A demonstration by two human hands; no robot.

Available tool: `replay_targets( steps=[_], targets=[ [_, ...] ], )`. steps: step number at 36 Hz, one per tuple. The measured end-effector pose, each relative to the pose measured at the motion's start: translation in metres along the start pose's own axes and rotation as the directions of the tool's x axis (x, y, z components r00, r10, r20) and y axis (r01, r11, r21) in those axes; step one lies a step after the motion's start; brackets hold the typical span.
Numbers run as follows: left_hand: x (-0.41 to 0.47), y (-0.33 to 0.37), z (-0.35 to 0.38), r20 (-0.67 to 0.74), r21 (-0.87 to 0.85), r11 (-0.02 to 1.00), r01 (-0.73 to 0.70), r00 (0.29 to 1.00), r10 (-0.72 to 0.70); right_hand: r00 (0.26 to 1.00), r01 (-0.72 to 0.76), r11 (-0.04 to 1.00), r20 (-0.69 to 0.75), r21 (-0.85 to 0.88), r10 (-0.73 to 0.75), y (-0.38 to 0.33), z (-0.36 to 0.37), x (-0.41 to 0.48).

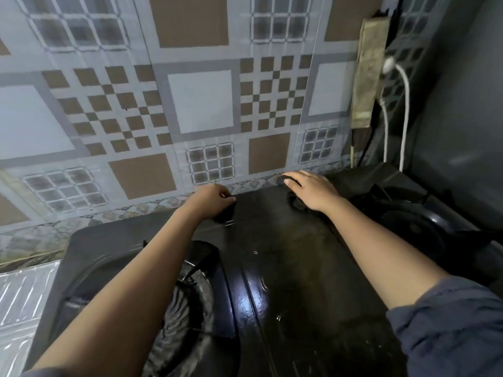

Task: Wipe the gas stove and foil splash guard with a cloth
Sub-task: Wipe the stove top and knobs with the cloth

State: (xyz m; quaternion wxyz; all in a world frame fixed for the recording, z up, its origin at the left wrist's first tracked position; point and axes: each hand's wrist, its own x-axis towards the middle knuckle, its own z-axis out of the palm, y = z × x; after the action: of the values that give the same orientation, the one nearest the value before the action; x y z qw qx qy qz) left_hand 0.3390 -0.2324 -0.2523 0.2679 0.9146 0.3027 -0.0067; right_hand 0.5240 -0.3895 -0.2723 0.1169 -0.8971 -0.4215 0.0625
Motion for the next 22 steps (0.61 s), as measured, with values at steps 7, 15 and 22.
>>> replay_targets(
  steps=[7,15,22],
  targets=[
    [0.014,0.032,0.016,-0.015,0.018,1.0,-0.026,1.0,0.026,0.984,-0.159,0.987,-0.086,0.001,0.158,0.017,0.001,0.016],
    [0.027,0.053,0.028,0.006,-0.007,0.999,-0.034,0.999,0.034,0.97,-0.237,0.971,-0.039,0.046,0.238,0.037,-0.009,0.029],
    [0.038,0.063,0.038,0.028,-0.028,0.999,-0.03,0.999,0.031,0.947,-0.318,0.945,-0.023,0.08,0.321,0.076,-0.025,0.025]
  ],
)
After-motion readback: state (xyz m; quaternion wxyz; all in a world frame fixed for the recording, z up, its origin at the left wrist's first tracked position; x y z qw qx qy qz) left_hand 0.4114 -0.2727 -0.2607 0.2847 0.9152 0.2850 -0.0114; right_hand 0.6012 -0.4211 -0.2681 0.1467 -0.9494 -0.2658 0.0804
